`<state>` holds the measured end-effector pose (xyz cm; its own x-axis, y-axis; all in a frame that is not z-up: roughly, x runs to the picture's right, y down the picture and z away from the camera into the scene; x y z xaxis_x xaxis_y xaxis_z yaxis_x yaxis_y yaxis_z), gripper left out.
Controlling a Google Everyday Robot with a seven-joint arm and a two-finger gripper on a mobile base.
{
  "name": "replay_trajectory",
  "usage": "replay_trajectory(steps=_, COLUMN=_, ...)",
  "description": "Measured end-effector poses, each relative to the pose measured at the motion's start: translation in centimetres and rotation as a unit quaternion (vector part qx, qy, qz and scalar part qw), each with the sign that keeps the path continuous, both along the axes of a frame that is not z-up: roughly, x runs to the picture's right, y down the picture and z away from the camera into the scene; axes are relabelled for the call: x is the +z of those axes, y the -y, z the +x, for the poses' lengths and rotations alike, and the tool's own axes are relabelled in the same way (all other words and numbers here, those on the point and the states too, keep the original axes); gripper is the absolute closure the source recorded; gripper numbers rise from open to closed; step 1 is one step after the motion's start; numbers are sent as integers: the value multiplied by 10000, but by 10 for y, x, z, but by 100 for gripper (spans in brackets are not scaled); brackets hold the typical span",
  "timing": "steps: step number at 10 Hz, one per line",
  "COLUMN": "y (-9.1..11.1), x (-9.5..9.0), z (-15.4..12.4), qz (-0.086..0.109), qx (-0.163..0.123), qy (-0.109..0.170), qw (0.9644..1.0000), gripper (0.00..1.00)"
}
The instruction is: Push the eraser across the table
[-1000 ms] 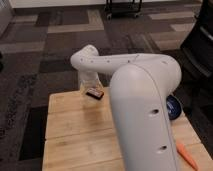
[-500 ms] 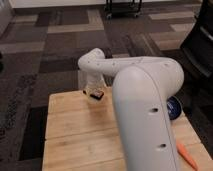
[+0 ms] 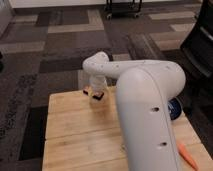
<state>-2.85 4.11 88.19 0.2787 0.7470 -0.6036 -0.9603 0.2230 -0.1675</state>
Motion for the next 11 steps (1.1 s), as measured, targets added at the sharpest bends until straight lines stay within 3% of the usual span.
replay_trajectory(steps=7, y=4, x=12, z=5, qz=-83, qx=-94, qy=28, qw=9999, gripper=35)
replay_trajectory(steps=11, y=12, x=30, z=9, qz=-157, qx=-143, qy=29, qw=9998, gripper=35)
